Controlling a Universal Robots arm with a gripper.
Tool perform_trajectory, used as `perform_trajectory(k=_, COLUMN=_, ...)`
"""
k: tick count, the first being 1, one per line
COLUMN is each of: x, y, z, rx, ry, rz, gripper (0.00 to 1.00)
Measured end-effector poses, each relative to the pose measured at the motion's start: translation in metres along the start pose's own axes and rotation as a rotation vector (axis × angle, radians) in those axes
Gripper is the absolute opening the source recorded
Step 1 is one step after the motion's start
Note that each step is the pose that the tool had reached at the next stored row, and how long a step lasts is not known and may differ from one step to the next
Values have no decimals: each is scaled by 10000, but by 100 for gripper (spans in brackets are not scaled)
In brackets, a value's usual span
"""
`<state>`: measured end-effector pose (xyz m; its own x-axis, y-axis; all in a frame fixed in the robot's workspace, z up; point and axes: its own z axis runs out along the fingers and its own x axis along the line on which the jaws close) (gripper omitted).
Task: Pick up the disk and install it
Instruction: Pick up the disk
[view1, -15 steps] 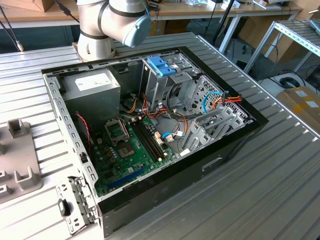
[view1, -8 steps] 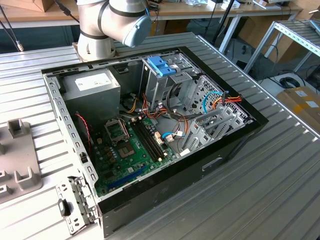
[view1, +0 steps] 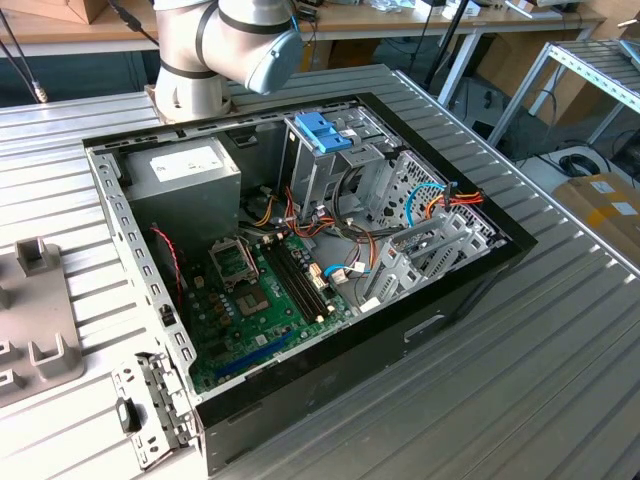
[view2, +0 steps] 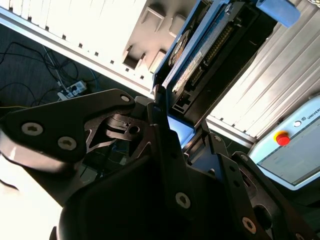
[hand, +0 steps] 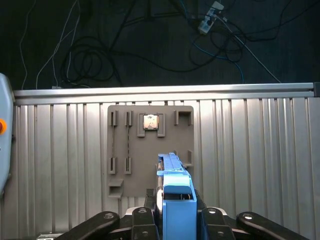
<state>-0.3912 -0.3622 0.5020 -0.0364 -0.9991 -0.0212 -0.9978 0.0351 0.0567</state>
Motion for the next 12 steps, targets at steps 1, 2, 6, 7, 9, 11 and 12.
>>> perform_trajectory(k=1, x=0, y=-2, z=0, rx=0, ry=0, rz=1, gripper=37)
perform_trajectory(k=2, x=0, y=-3, z=0, rx=0, ry=-1, rz=1, gripper=37)
perform_trajectory(k=6, x=0, y=-12, z=-1, rx=0, ry=0, rz=0, gripper=37)
perform_trajectory(k=7, x=-1, y=-13, z=-1, rx=0, ry=0, rz=0, gripper=37)
perform_trajectory(k=9, x=0, y=-16, z=-1, rx=0, ry=0, rz=1, gripper=37)
perform_trajectory(k=11, x=-1, y=-19, z=-1, rx=-1, ry=0, rz=1, gripper=37)
perform_trajectory(k=12, x=-1, y=-21, z=-1, rx=-1, ry=0, rz=0, gripper=37)
